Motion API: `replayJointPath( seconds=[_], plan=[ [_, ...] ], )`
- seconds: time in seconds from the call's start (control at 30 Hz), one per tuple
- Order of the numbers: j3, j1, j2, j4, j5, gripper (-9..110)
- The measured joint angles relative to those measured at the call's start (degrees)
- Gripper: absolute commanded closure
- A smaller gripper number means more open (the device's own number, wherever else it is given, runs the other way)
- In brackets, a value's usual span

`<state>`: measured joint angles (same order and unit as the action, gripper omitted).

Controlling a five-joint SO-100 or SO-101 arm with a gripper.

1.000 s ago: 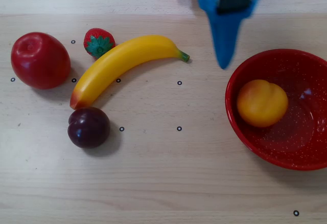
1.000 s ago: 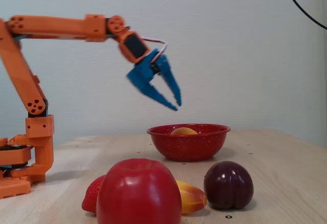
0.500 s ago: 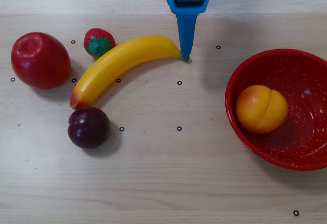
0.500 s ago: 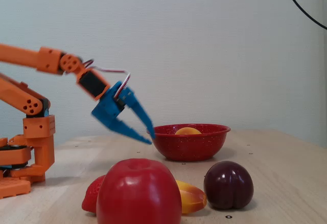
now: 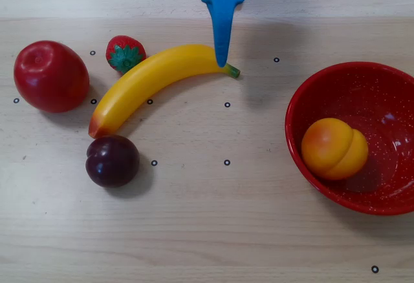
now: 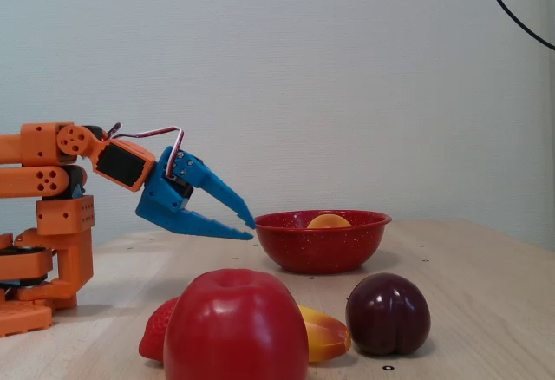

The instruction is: Put the peach in the red bowl.

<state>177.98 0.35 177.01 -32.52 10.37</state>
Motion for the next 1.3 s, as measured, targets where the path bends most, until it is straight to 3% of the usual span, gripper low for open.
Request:
replayJointPath(
  seconds=[0.4, 1.3],
  plan=[
    [0.2, -1.3, 7.3, -18.0, -9.1, 101],
    [0.2, -1.8, 7.5, -18.0, -10.6, 101]
  ],
)
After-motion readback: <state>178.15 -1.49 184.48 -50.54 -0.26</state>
